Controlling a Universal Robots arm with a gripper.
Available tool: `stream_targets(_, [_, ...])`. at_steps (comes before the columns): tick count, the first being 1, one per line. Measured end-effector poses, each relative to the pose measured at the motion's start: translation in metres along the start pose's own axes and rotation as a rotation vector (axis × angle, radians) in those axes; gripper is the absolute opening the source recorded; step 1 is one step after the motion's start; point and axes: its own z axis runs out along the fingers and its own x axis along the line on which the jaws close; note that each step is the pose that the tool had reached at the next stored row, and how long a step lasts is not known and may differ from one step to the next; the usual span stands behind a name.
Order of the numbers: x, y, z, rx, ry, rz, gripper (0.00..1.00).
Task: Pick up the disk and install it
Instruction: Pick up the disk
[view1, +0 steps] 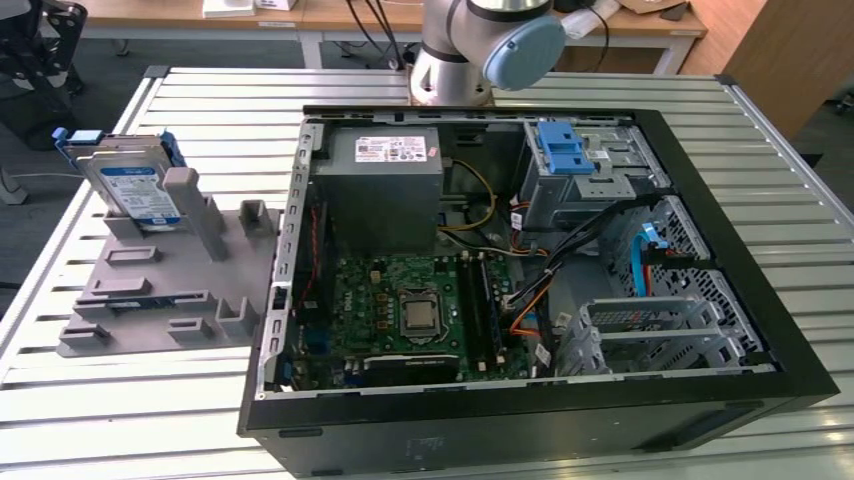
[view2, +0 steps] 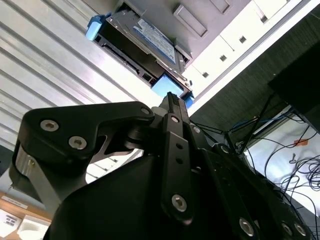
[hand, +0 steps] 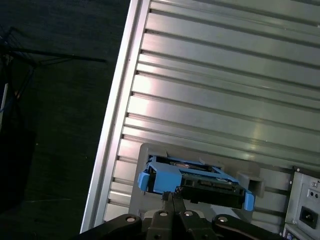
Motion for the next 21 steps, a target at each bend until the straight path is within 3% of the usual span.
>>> stream_targets(21, [0.0000, 0.0000, 0.0000, -0.0004, 0.0039, -0.089, 0.11])
